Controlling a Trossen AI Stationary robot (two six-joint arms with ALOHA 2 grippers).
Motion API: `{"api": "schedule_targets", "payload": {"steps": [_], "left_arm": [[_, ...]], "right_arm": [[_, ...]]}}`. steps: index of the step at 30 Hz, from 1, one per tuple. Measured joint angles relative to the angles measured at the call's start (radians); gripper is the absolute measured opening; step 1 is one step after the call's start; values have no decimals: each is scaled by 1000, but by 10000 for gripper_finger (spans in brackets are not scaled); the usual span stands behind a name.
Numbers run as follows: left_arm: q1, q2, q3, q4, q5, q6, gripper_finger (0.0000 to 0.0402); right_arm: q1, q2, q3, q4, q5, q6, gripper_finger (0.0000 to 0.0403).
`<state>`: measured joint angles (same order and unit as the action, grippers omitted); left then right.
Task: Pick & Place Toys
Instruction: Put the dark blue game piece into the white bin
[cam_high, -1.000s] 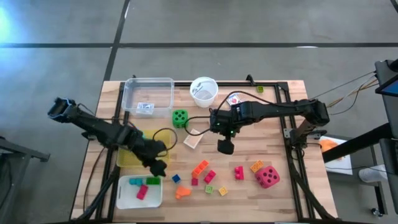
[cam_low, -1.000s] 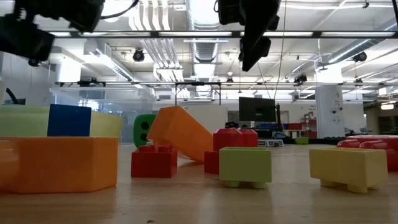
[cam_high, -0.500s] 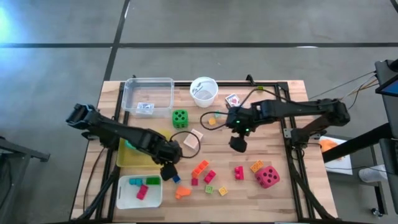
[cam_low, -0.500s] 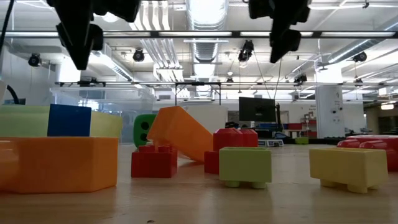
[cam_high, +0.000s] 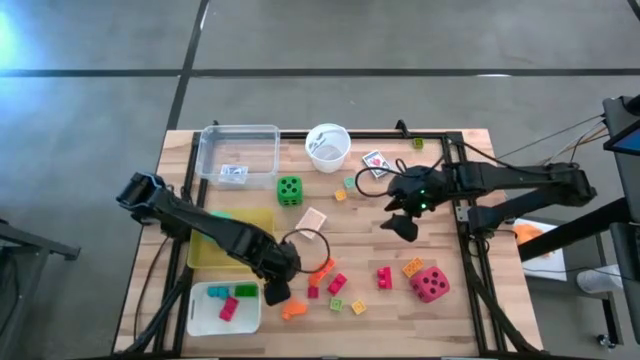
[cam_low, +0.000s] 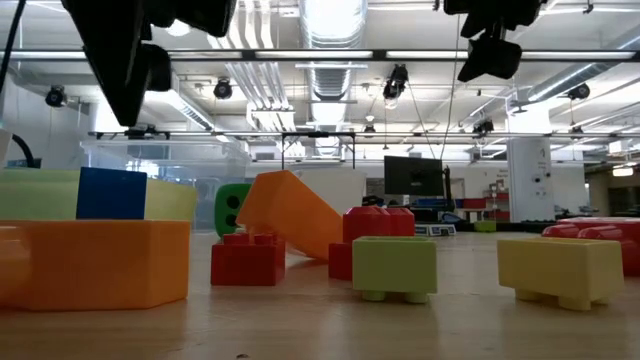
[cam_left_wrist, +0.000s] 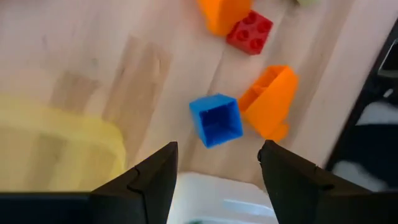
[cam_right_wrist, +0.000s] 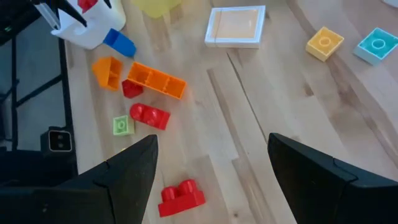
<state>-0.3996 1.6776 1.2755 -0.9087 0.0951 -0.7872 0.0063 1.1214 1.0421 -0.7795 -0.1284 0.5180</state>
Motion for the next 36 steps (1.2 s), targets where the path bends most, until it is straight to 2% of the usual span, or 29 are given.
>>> {"api": "schedule_targets", "payload": {"steps": [5,14,20,27,31,36], "left_arm": [[-16,38,22,10,-33,367,218],[-17,79,21,40,-49,725,218],[-25,81,9,63,-163,844,218],[-27,79,-3,100,-151,941,218],[-27,79,-26,146,-104,968,218],[-27,79,-40,174,-99,973,218]], "right_arm": [[0,-8,-23,12,-2,-10,297],[0,-7,-37,15,-2,4,297],[0,-7,-36,36,0,10,297],[0,-7,-36,37,0,25,297],[0,-7,-36,37,0,25,297],[0,-7,-36,37,0,22,297]]}}
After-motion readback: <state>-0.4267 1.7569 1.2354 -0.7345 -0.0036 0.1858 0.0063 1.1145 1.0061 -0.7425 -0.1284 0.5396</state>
